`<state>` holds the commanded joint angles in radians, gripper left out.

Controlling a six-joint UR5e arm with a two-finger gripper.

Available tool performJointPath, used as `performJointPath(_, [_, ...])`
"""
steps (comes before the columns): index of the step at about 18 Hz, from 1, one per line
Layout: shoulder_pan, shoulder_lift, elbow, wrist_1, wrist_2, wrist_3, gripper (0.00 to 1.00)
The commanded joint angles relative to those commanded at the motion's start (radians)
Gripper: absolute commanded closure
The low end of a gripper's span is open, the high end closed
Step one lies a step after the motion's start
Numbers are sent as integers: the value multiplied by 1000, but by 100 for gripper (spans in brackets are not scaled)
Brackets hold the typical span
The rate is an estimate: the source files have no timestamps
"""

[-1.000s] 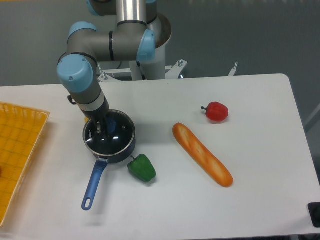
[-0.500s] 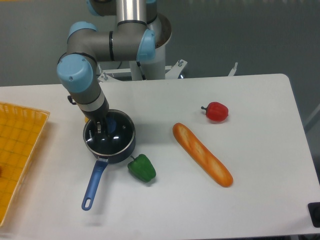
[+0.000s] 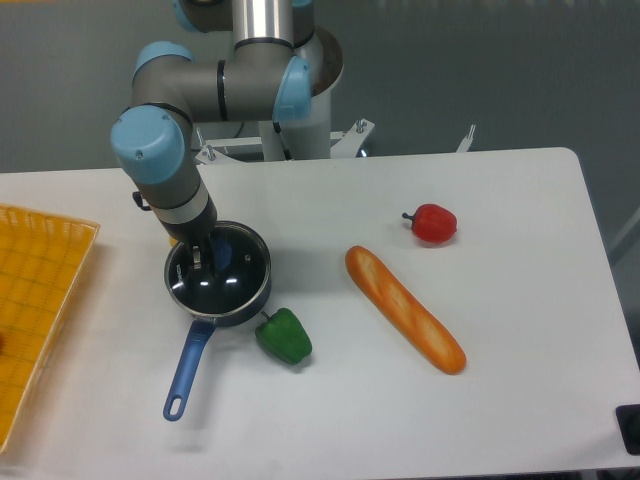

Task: Open the lid
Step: 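Close the gripper on the blue lid knob, then lift the glass lid off the saucepan and move it toward the baguette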

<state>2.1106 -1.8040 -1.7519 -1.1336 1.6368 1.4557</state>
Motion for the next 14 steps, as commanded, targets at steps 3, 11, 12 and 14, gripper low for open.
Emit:
performJointPath(3, [35,5,17,-9,0,9,35])
performJointPath(11, [127,6,106,-81,-3,17,35])
performJointPath(12, [140,6,107,-81,-3,26,35])
performJointPath(14, [160,6,109,-81,-5,61,35])
